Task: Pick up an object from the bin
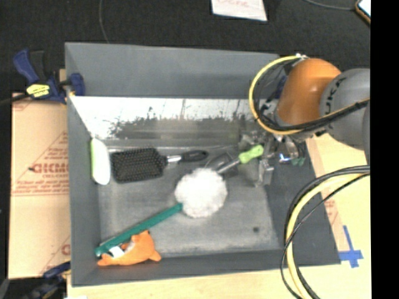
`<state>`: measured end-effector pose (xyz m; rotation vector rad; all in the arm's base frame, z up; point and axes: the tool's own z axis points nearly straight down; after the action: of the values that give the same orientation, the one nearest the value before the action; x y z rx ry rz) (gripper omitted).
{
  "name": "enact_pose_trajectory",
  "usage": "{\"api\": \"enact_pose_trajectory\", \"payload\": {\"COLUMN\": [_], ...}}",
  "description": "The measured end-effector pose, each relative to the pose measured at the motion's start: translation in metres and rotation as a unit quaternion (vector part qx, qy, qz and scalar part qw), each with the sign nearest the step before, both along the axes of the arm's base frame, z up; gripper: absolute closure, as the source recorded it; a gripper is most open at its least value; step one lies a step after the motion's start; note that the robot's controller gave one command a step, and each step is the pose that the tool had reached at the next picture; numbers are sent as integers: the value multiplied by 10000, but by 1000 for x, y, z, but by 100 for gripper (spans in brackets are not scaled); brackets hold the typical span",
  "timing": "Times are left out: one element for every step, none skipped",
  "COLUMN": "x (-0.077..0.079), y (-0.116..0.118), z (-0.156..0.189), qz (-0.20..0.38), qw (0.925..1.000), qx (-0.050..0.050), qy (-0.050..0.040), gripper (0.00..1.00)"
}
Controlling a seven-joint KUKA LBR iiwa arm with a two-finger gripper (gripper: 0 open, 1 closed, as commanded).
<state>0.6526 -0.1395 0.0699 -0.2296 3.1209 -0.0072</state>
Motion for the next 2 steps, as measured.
{"api": "enact_pose_trajectory", "payload": {"x": [0,2], "y": [18,18], "z": [72,31], "qz": [914,673], "qw": [9958,9977], "qx": [-30,14], "qy": [-41,61], "gripper": [0,0]}}
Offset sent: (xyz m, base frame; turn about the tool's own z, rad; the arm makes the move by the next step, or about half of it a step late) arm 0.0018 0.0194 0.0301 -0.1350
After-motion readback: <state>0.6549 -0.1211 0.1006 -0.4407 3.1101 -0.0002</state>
